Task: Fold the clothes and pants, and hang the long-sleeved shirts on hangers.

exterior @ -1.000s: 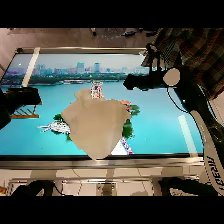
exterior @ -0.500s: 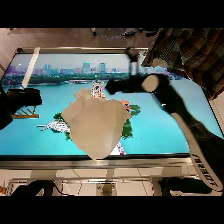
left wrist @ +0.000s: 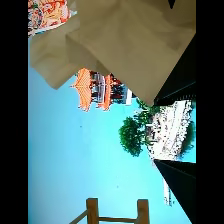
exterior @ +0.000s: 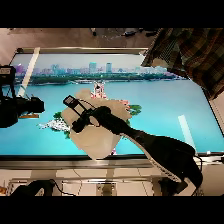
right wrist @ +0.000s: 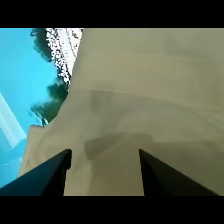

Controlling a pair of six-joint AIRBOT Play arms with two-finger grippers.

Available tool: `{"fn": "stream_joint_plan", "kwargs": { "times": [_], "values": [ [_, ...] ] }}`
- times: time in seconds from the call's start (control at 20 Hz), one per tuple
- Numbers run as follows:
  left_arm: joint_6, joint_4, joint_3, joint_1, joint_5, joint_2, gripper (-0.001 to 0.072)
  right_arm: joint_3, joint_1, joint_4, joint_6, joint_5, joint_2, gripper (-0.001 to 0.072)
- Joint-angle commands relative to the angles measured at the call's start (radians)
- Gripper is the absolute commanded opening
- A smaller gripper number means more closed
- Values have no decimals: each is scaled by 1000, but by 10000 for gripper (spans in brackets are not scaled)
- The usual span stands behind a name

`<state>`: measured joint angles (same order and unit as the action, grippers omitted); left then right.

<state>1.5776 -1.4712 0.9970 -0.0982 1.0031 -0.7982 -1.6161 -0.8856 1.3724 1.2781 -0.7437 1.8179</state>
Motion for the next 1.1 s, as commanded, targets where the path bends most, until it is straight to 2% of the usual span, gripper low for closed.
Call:
{"fn": "stream_joint_plan", "kwargs": {
  "times": [0.0,0.15,0.2,0.25,0.3,0.35,0.55,0.65,0.75,0.85,0.9,0.95,1.0,1.05],
  "values": [
    [0,-3,0,0,7,-2,438,-119,-31,50,-5,-85,95,575],
    [0,-3,0,0,8,-2,438,-232,-35,49,16,-175,192,570],
    [0,-3,0,0,8,-2,437,-265,-35,50,23,-206,220,536],
    [0,-3,0,0,8,-2,437,-292,-35,59,34,-232,241,430],
    [0,-3,0,0,8,-2,436,-307,-35,86,68,-244,250,271],
    [0,-2,0,0,8,-2,433,-316,-34,117,86,-259,246,25],
    [1,2,0,0,8,-2,409,-413,7,140,88,-470,160,21],
    [1,5,0,0,8,-2,402,-412,47,140,38,-521,46,20],
    [1,5,0,0,8,-3,402,-407,98,113,17,-512,-61,18],
    [1,5,0,0,6,-7,402,-398,126,-23,7,-454,-100,24],
    [0,5,0,0,6,-10,402,-382,118,-87,-6,-409,-91,206],
    [0,3,0,0,6,-13,403,-356,98,-113,-10,-349,-72,496],
    [0,-1,0,0,6,-15,402,-329,68,-105,-3,-275,-39,601],
    [0,-3,0,0,8,-18,402,-314,37,-85,29,-213,4,602]
  ]
}}
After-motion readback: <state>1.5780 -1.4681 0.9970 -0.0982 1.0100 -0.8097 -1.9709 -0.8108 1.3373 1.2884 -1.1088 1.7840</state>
